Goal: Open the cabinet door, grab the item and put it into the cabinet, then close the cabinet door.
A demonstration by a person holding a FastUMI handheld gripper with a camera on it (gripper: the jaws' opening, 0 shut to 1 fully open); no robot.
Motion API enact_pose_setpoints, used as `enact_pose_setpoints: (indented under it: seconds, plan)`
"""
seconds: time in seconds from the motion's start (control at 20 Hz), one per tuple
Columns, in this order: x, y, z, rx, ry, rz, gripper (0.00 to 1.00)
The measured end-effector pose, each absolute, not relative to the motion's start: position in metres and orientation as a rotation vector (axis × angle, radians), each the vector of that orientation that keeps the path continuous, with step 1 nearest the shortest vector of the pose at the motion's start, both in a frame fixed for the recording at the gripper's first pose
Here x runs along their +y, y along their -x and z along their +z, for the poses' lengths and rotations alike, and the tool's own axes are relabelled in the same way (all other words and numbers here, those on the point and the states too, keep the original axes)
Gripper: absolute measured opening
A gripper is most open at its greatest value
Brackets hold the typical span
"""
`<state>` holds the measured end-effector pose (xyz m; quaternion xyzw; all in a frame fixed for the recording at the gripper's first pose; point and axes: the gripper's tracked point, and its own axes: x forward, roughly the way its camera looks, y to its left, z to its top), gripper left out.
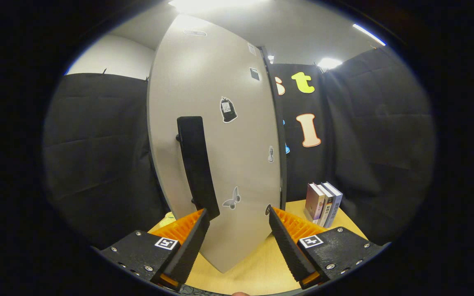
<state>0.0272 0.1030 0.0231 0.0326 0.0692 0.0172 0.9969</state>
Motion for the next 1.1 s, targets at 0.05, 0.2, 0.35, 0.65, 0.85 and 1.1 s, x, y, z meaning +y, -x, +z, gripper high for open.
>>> enact_pose_setpoints:
  seconds: [0.05, 0.2, 0.35, 0.65, 0.85, 1.1]
  plan:
    - [0.113, -0.034, 0.023, 0.134, -0.067, 0.031, 0.91]
    - [0.146, -0.049, 0.024, 0.117, -0.086, 0.032, 0.91]
    - [0.168, -0.057, 0.029, 0.088, -0.071, 0.036, 0.92]
    - [0.179, -0.071, 0.030, 0.091, -0.039, 0.035, 0.92]
    - [0.173, -0.085, 0.029, 0.099, -0.070, 0.010, 0.92]
    - [0.166, -0.095, 0.036, 0.090, -0.091, -0.022, 0.92]
